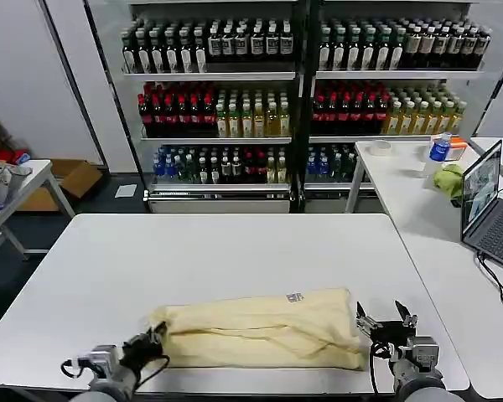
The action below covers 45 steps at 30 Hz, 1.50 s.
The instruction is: Fold and organize the clothes.
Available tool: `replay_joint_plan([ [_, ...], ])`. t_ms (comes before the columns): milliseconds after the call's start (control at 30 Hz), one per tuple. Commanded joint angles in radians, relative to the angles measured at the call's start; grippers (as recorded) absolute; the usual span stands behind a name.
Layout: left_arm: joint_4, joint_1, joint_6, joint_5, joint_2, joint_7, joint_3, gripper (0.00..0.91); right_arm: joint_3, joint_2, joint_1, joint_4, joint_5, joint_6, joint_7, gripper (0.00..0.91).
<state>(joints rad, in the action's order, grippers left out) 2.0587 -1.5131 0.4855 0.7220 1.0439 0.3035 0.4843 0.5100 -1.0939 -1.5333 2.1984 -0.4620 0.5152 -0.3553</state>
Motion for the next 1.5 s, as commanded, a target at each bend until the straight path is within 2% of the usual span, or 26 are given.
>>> replay_joint_plan([
  [33,-0.103,0.058,-0.015,0.101,-0.121,-0.027,0.173,0.01,-0.001,0.005,0.005,-0.009,-0.002,-0.004,0.004,0.907],
  [333,-0.211,0.163,-0.014,0.183,-0.211,-0.051,0.286,0.01,-0.023,0.014,0.031,-0.029,0.001,-0.009,0.008,0.907],
  [467,-0.175,0.177,0.014,0.324,-0.218,-0.048,0.3,0.01,-0.032,0.023,0.042,-0.04,0.002,-0.009,0.01,0.907],
  [667,-0.053,0.159,0.067,0.532,-0.149,-0.028,0.243,0.01,-0.04,0.024,0.046,-0.049,0.002,-0.011,0.012,0.907],
  [867,0.038,0.152,0.074,0.65,-0.111,-0.011,0.154,0.01,-0.03,0.03,0.028,-0.043,0.003,-0.016,0.017,0.907],
  [1167,0.069,0.209,0.072,0.715,-0.068,0.001,0.044,0.01,-0.026,0.034,0.011,-0.036,0.007,-0.02,0.02,0.907],
  [1333,0.061,0.216,0.068,0.667,-0.049,-0.003,-0.062,0.01,-0.031,0.03,0.005,-0.031,0.012,-0.022,0.02,0.907],
  [1500,0.049,0.236,0.06,0.626,0.004,0.007,-0.138,0.01,-0.034,0.03,0.001,-0.026,0.022,-0.023,0.02,0.907],
])
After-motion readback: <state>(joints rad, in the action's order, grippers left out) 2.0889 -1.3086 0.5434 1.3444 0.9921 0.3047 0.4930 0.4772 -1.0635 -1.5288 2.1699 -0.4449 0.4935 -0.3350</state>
